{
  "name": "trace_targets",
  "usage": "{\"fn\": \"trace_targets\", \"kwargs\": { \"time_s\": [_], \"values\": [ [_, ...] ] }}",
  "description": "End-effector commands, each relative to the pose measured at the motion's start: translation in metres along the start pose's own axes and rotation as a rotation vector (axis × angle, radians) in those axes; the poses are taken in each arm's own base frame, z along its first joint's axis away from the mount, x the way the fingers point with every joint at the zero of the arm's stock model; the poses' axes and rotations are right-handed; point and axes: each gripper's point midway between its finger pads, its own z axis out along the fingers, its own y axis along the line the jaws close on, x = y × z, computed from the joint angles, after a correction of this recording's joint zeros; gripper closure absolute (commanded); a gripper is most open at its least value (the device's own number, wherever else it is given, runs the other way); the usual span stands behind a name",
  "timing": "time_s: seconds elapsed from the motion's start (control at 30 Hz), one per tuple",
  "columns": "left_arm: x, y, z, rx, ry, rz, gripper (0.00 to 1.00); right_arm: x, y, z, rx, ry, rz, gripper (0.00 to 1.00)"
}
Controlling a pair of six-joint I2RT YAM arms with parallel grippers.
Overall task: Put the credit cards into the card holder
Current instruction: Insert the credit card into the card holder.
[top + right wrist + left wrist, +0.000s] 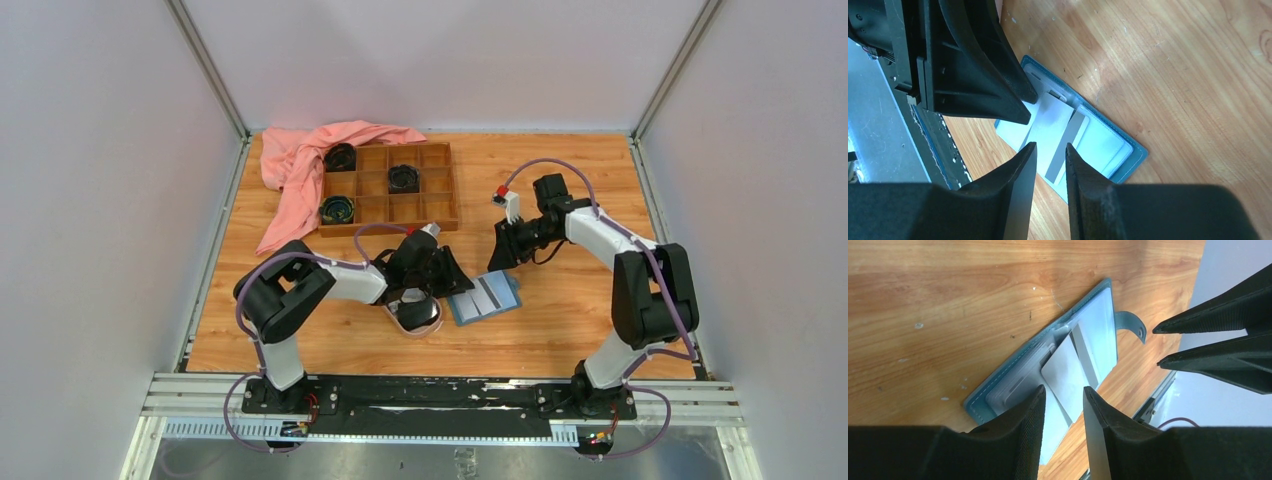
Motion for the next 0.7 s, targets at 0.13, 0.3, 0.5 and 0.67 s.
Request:
{"fn": "trace_targets", "kwargs": {
  "time_s": [0.13,0.3,0.5,0.67],
  "values": [
    [0.010,0.019,-0.004,-0.066,0.054,0.074,0.60,0.002,0.014,-0.002,-0.020,0.014,-0.073,0.68],
    [0.004,0.017,-0.016,-0.056,0.020,0.160,0.64,0.008,0.031,0.006,-0.104,0.038,-0.096,0.71],
    [0.003,0.029,-0.029,-0.091,-0.005,0.229,0.77,0.020,0.042,0.028,-0.152,0.124,-0.060,0.95],
    [0.001,0.032,-0.028,-0.101,-0.014,0.254,0.81,0.028,0.040,0.046,-0.097,0.182,-0.035,0.99]
  ]
}}
